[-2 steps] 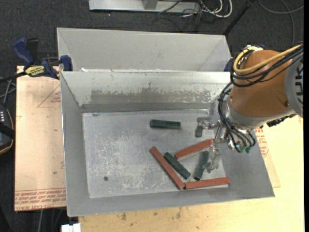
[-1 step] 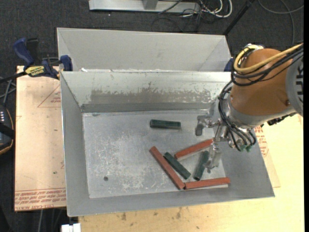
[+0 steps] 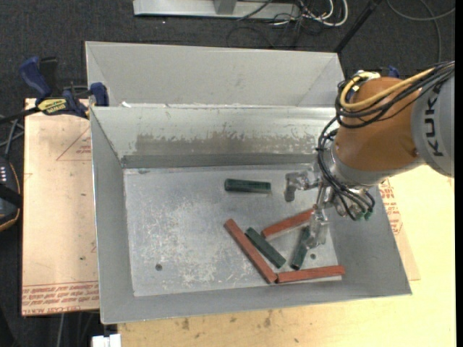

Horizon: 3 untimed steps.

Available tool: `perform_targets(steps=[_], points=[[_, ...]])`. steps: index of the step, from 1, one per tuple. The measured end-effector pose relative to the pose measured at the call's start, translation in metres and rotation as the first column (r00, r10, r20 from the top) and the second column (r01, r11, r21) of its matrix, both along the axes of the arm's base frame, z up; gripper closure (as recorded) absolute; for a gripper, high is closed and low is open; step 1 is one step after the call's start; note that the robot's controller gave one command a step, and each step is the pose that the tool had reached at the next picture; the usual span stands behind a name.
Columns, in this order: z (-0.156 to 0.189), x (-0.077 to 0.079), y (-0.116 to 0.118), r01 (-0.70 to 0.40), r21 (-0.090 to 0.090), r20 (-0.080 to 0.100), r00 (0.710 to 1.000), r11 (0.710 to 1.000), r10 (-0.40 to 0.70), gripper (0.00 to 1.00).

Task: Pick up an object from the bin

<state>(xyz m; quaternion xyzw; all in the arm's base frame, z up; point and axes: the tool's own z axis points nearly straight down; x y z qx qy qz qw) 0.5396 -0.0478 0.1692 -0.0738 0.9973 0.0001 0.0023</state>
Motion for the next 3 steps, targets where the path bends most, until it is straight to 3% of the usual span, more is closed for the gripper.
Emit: perform_targets(steps=[1, 2, 3], points=[[-0.078, 0.035, -0.016, -0.284, -0.002, 0.003, 0.959, 0.959, 0.284, 0.00], [-0.102, 0.059, -0.023, -0.320, 0.003, -0.009, 0.947, 0.947, 0.320, 0.00], [-0.098, 0.056, -0.023, -0.312, -0.001, 0.001, 0.950, 0.950, 0.312, 0.00]])
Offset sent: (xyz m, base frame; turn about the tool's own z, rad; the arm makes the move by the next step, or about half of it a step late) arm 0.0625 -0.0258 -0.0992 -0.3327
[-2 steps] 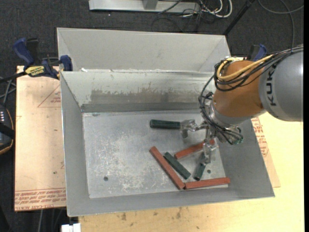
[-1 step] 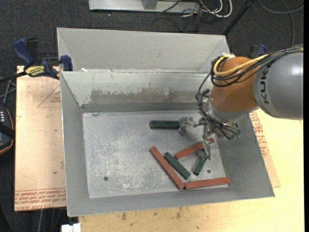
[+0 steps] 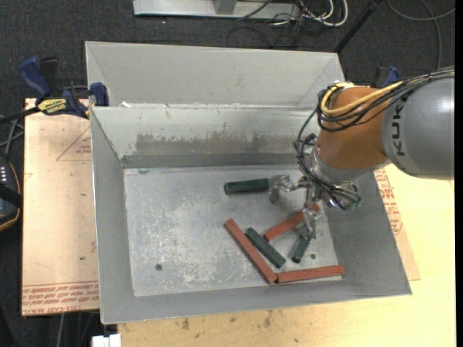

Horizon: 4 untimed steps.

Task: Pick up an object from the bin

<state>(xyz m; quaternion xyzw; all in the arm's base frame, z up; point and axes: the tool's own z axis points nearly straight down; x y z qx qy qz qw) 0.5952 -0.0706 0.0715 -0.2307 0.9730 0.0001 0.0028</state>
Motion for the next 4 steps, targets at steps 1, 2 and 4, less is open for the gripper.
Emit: perform_targets(steps=[1, 2, 4], points=[[-0.002, 0.001, 0.000, -0.003, 0.000, -0.003, 1.000, 1.000, 0.003, 1.00], [-0.002, 0.003, 0.000, -0.003, 0.000, -0.003, 1.000, 1.000, 0.003, 1.00], [0.022, 0.000, 0.001, -0.003, 0.001, -0.010, 1.000, 1.000, 0.003, 1.00]])
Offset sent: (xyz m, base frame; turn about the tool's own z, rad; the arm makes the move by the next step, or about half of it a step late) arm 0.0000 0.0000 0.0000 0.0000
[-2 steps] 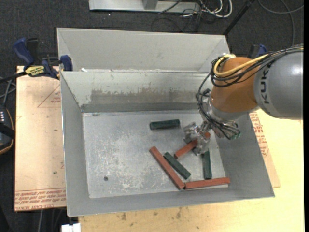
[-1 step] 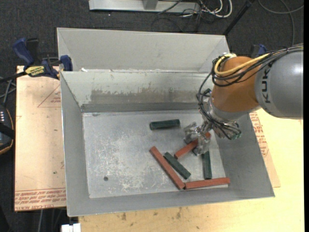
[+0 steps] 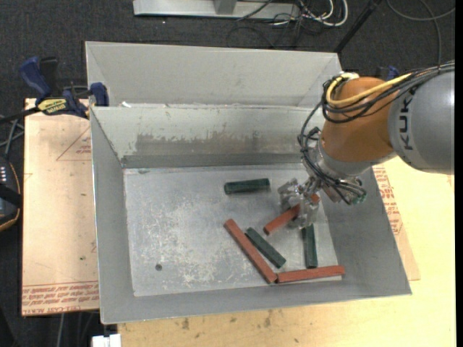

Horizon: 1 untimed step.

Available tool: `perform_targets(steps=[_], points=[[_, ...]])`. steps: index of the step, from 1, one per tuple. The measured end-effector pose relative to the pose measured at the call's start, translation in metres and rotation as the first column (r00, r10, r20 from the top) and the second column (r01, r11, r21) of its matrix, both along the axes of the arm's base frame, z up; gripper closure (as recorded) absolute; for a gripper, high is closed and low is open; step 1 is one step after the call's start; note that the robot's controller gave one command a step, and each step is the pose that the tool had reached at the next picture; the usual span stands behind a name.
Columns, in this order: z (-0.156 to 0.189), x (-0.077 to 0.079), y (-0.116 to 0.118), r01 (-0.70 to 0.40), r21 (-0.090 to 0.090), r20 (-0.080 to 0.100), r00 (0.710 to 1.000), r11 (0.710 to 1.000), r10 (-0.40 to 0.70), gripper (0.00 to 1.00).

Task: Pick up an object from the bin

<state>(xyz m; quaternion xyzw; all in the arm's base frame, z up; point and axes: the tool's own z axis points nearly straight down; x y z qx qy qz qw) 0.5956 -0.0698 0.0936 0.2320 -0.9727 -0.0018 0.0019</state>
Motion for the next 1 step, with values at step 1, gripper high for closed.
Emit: perform_targets(steps=[1], points=[[0.0148, 0.0023, 0.0000, 0.000, -0.001, 0.008, 1.000, 1.000, 0.000, 1.00]])
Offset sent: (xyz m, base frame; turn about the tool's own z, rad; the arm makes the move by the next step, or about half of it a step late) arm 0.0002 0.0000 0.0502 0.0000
